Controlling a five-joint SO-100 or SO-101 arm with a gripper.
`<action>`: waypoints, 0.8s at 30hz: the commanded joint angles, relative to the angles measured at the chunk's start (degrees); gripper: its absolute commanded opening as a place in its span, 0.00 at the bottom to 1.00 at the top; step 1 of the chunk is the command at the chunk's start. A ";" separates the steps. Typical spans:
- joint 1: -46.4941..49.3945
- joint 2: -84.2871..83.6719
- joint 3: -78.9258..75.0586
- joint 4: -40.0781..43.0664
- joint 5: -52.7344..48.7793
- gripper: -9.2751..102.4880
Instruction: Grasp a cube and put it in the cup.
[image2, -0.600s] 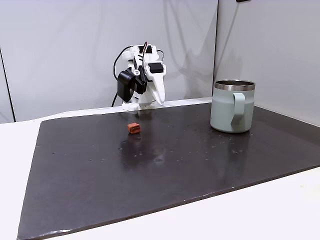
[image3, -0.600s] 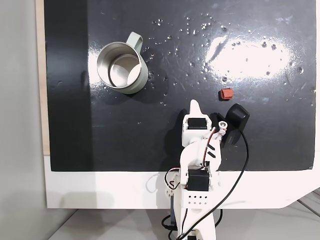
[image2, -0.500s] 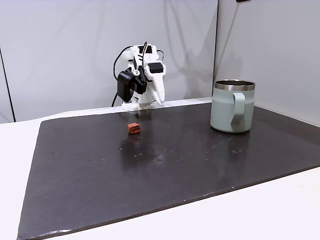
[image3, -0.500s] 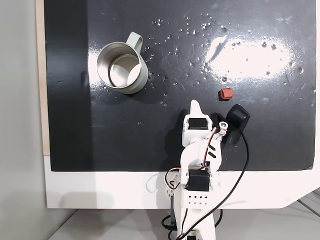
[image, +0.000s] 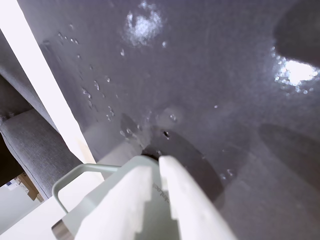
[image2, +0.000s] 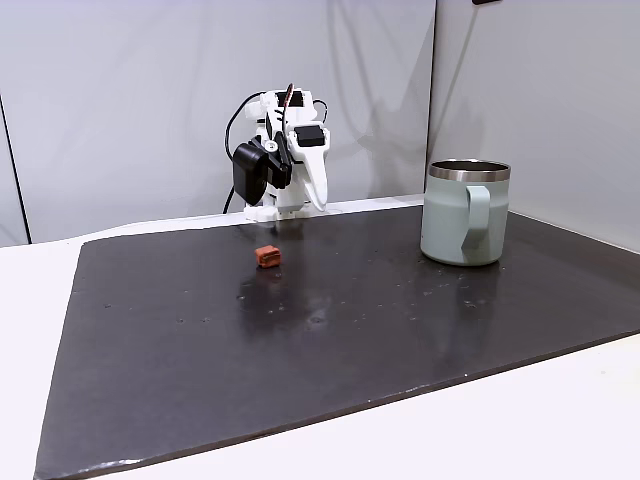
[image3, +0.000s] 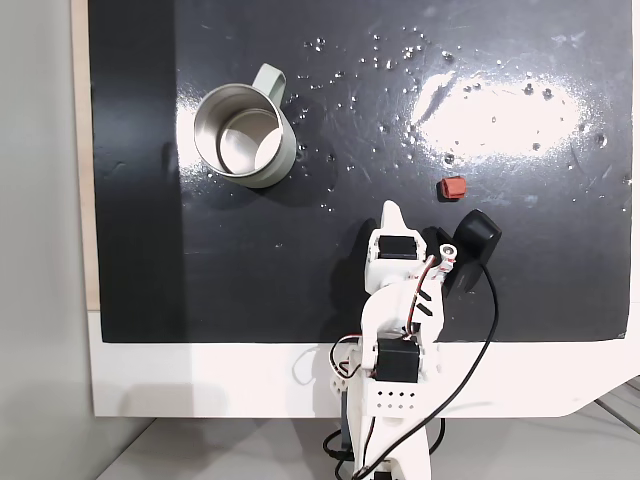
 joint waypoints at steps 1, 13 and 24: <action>0.26 0.44 -0.79 0.00 -0.09 0.08; -0.79 0.53 -9.23 6.06 -2.90 0.08; 3.43 -8.70 -27.60 13.80 -6.33 0.08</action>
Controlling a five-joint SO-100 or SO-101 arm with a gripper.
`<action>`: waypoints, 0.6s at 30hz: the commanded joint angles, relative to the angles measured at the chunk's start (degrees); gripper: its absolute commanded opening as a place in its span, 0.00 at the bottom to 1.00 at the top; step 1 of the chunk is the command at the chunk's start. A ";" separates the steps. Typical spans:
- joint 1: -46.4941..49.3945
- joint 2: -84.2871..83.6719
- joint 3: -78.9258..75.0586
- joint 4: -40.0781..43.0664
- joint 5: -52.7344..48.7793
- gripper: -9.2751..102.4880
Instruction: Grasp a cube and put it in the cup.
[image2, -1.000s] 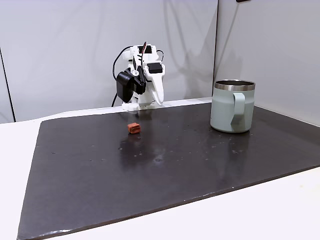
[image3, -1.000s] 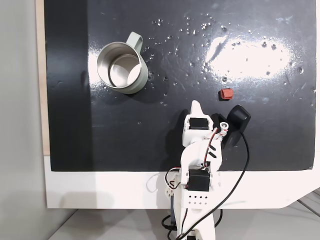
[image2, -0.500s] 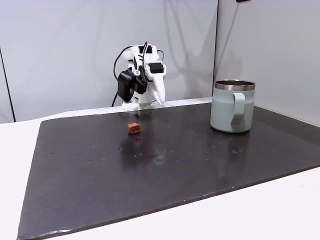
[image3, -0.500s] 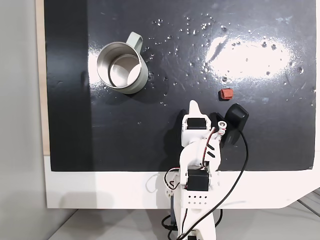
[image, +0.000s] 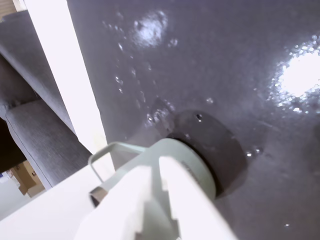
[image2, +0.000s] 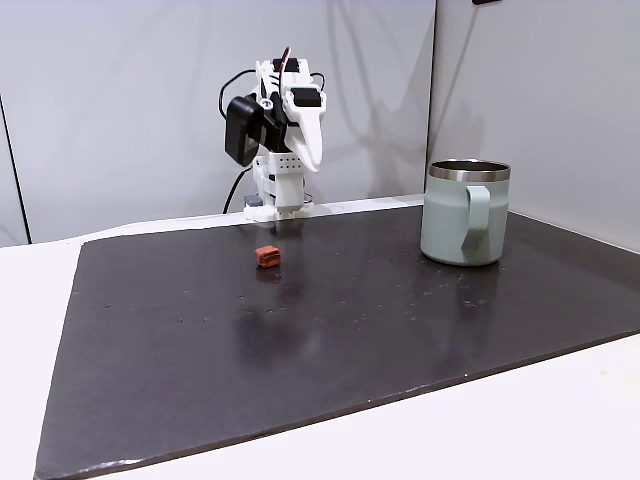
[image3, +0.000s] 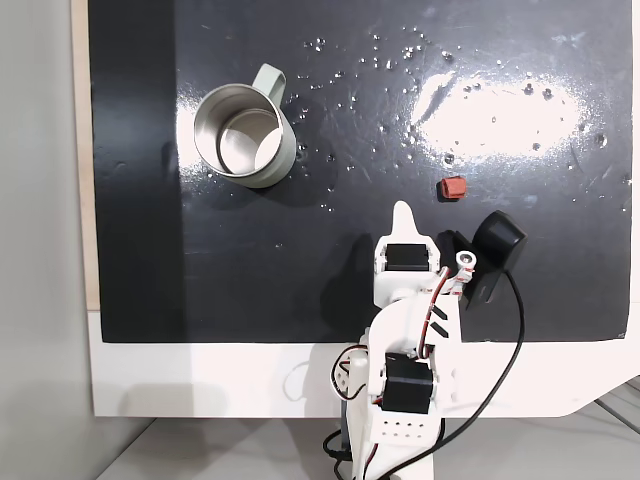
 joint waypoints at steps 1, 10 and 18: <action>2.11 -4.48 -8.70 1.49 -0.70 0.08; 6.86 -14.94 -19.16 4.13 -5.54 0.08; 8.96 -31.55 -32.26 6.33 -8.17 0.08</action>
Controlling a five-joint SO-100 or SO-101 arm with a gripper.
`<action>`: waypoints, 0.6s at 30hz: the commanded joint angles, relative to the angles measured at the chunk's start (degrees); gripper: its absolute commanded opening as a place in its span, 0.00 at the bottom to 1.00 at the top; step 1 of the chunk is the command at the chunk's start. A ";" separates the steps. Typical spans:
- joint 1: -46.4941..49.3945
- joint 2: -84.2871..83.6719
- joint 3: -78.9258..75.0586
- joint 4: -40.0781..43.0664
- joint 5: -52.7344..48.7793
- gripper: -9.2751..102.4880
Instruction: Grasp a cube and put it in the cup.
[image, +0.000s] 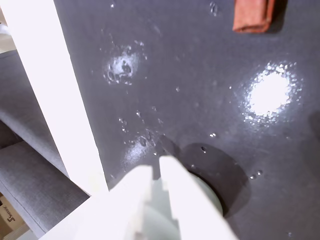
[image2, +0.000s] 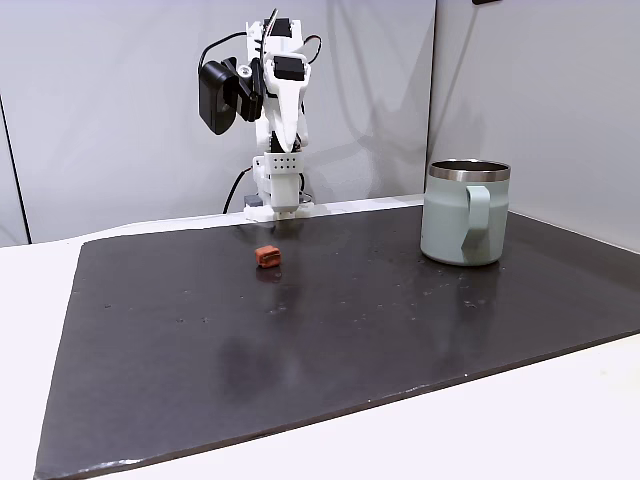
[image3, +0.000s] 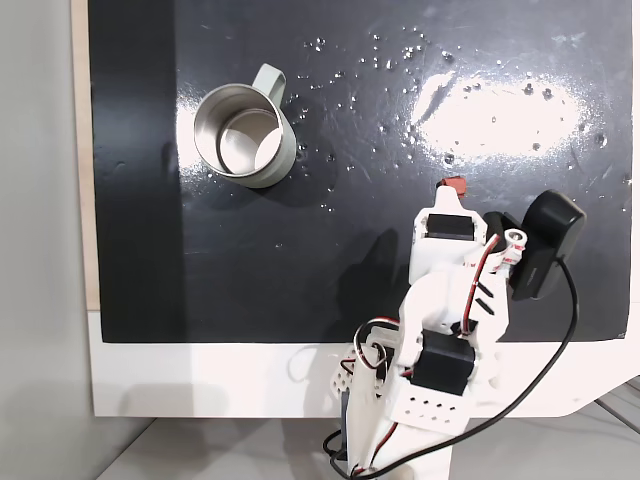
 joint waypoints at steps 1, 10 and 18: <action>0.79 -6.77 -9.58 1.32 -1.41 0.08; 1.93 -23.99 -24.79 7.21 -8.17 0.08; 2.20 -32.87 -30.23 13.45 -16.88 0.08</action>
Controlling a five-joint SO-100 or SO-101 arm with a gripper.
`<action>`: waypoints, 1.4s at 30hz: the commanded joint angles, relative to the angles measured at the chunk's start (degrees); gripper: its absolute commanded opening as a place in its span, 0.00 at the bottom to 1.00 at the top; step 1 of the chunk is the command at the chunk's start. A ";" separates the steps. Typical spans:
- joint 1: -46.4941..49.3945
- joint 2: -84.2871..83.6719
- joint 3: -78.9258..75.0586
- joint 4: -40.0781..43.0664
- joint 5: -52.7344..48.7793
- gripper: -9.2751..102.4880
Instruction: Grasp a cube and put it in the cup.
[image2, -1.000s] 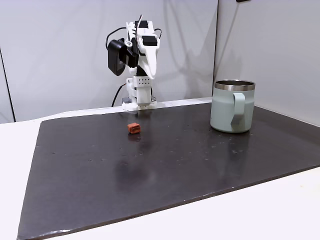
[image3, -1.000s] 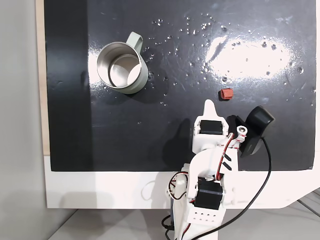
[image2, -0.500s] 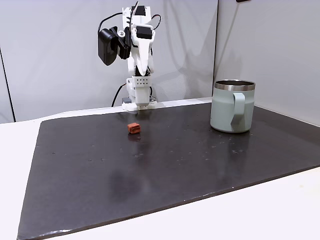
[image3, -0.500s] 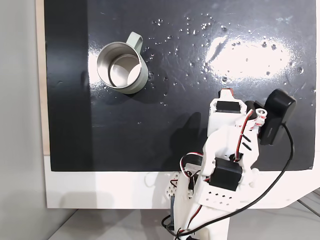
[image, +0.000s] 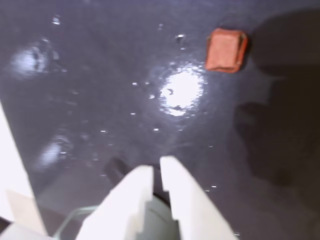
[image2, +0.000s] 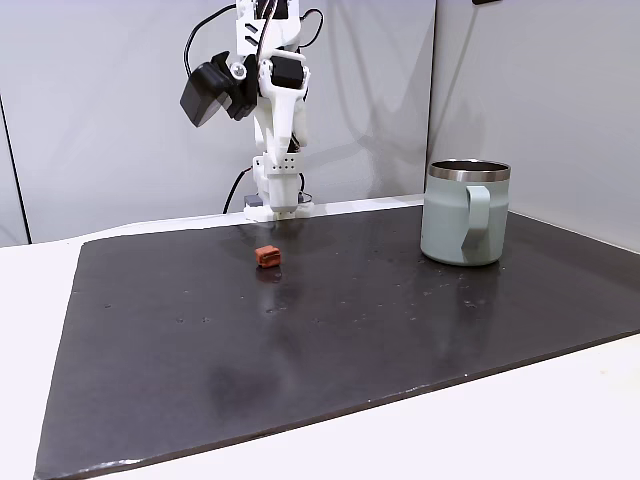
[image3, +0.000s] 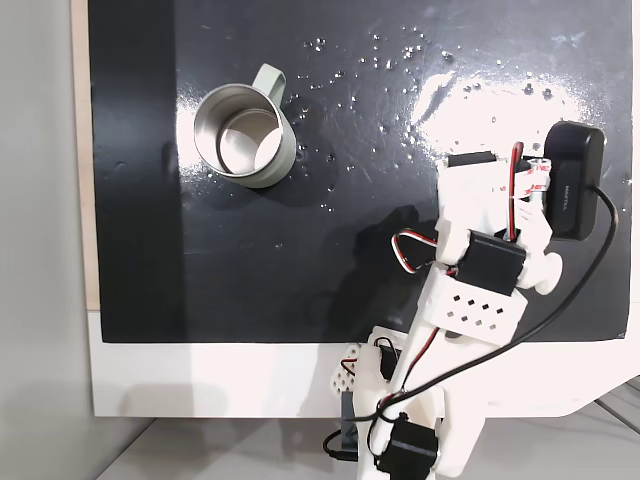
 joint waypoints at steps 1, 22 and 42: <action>0.26 -0.88 -4.04 1.49 -3.96 0.08; 1.23 -16.08 -13.10 12.83 -11.51 0.08; 4.92 -18.90 -13.18 12.92 -7.47 0.34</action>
